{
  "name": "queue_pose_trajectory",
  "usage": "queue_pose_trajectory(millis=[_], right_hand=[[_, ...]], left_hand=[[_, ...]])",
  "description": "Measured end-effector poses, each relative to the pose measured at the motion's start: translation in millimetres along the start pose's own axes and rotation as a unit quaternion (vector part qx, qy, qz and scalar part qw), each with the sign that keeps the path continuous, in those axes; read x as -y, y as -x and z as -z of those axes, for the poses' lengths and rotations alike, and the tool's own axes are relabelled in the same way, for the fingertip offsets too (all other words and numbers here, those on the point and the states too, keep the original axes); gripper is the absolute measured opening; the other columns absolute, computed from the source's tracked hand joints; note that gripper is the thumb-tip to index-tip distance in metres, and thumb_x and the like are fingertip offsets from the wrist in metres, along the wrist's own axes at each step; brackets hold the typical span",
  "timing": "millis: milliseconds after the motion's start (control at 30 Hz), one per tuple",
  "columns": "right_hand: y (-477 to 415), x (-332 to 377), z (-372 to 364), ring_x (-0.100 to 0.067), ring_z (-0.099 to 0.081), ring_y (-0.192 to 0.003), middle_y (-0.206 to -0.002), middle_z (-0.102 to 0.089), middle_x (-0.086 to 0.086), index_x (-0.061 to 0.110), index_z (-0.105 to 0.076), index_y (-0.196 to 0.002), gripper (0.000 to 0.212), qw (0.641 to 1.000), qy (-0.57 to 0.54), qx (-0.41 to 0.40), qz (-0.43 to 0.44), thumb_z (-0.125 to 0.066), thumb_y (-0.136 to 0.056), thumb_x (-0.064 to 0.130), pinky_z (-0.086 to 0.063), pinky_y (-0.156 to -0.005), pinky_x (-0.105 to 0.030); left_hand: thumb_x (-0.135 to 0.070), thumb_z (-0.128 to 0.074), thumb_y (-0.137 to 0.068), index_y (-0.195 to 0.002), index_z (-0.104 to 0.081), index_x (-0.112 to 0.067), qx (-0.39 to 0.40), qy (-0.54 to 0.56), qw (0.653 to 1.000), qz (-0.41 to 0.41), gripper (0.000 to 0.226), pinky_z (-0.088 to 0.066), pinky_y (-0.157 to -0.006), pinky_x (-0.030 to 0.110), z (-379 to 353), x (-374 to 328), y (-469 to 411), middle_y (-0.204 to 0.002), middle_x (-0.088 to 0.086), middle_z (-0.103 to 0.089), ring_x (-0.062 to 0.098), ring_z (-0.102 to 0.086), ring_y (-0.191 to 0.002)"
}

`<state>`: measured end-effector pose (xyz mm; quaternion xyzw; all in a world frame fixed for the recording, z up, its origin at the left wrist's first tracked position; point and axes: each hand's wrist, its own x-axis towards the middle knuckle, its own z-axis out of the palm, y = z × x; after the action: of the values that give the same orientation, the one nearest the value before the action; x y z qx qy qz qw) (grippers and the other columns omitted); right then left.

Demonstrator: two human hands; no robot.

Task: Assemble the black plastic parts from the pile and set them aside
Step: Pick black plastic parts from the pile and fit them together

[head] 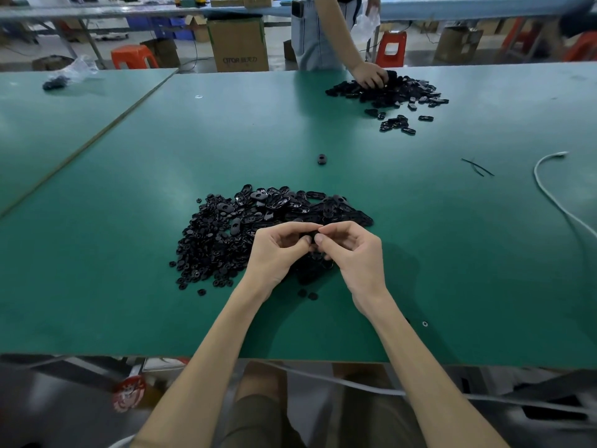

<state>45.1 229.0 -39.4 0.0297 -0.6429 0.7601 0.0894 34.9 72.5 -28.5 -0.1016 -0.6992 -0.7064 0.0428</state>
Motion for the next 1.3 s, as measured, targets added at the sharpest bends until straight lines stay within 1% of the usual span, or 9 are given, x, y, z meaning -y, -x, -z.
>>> queue_pose_trajectory(millis=[200, 367, 567, 833, 933, 1000, 1067, 1133, 1300], right_hand=[[1, 1, 0, -0.01, -0.075, -0.072, -0.08, -0.079, -0.001, 0.008, -0.075, -0.092, 0.011, 1.0, 0.006, 0.004, 0.003, -0.08, -0.087, -0.001, -0.057, -0.068, -0.018], [0, 2, 2, -0.014, -0.073, -0.072, -0.084, -0.079, -0.004, 0.012, -0.077, -0.093, 0.011, 1.0, -0.013, -0.026, 0.002, -0.081, -0.088, 0.003, -0.057, -0.067, -0.021], [0, 2, 1, -0.014, -0.069, -0.068, -0.083, -0.078, -0.004, 0.012, -0.077, -0.092, 0.011, 0.999, -0.022, -0.031, 0.002, -0.08, -0.088, 0.002, -0.056, -0.066, -0.022], [1, 3, 0, -0.013, -0.072, -0.072, -0.085, -0.078, -0.003, 0.011, -0.076, -0.096, 0.013, 1.0, -0.024, -0.018, -0.001, -0.079, -0.089, 0.001, -0.057, -0.068, -0.021], [0, 2, 0, -0.013, -0.073, -0.085, -0.095, -0.076, -0.005, 0.013, -0.074, -0.108, 0.022, 1.0, -0.01, -0.028, -0.007, -0.079, -0.089, 0.003, -0.058, -0.071, -0.024], [-1, 1, 0, -0.012, -0.072, -0.089, -0.098, -0.076, -0.001, 0.017, -0.072, -0.108, 0.024, 0.999, 0.027, -0.023, -0.006, -0.08, -0.09, 0.005, -0.059, -0.075, -0.026], [0, -1, 0, -0.011, -0.072, -0.088, -0.096, -0.077, 0.005, 0.02, -0.072, -0.105, 0.022, 0.998, 0.065, -0.002, 0.001, -0.078, -0.09, 0.006, -0.06, -0.079, -0.028], [-1, -1, 0, -0.015, -0.072, -0.088, -0.095, -0.077, 0.004, 0.02, -0.073, -0.104, 0.02, 0.996, 0.084, 0.011, 0.002, -0.076, -0.091, 0.005, -0.062, -0.082, -0.035], [-2, 0, 1, -0.017, -0.071, -0.084, -0.089, -0.076, 0.003, 0.022, -0.073, -0.098, 0.019, 0.995, 0.101, 0.012, -0.004, -0.072, -0.094, 0.003, -0.061, -0.079, -0.034]], left_hand=[[0.014, -0.063, -0.093, -0.101, -0.078, -0.012, 0.001, -0.006, 1.0, -0.005, 0.031, -0.059, -0.081, 0.022, 0, -1, 1, -0.097, 0.003, -0.08, 0.014, -0.076, -0.085], [0.003, -0.072, -0.092, -0.113, -0.076, -0.004, 0.016, 0.023, 1.0, 0.004, 0.023, -0.06, -0.087, 0.029, 4, -1, 0, -0.104, 0.01, -0.079, 0.022, -0.076, -0.091], [0.003, -0.071, -0.092, -0.114, -0.075, 0.0, 0.025, 0.026, 0.999, 0.009, 0.022, -0.06, -0.088, 0.032, 3, -1, 0, -0.105, 0.013, -0.079, 0.023, -0.074, -0.093], [0.006, -0.071, -0.091, -0.11, -0.075, 0.002, -0.008, -0.002, 1.0, -0.003, 0.019, -0.059, -0.082, 0.025, 1, -2, 0, -0.1, 0.01, -0.08, 0.019, -0.076, -0.086], [0.002, -0.072, -0.093, -0.107, -0.078, -0.01, -0.037, -0.045, 0.998, -0.027, 0.02, -0.057, -0.084, 0.022, -1, -9, -3, -0.1, 0.0, -0.08, 0.014, -0.076, -0.092], [0.0, -0.072, -0.093, -0.103, -0.078, -0.019, -0.054, -0.093, 0.993, -0.043, 0.022, -0.056, -0.084, 0.021, -1, -16, -10, -0.098, -0.006, -0.08, 0.011, -0.075, -0.093], [-0.002, -0.073, -0.091, -0.102, -0.079, -0.021, -0.046, -0.185, 0.981, -0.046, 0.023, -0.058, -0.086, 0.025, 2, -22, -21, -0.094, -0.009, -0.079, 0.01, -0.074, -0.092], [-0.004, -0.074, -0.09, -0.103, -0.081, -0.02, -0.017, -0.27, 0.962, -0.048, 0.022, -0.058, -0.088, 0.025, 0, -31, -28, -0.094, -0.012, -0.078, 0.005, -0.073, -0.089], [-0.005, -0.075, -0.09, -0.105, -0.082, -0.017, 0.005, -0.255, 0.966, -0.045, 0.021, -0.056, -0.087, 0.018, -25, -56, -42, -0.094, -0.01, -0.079, 0.002, -0.073, -0.089]])
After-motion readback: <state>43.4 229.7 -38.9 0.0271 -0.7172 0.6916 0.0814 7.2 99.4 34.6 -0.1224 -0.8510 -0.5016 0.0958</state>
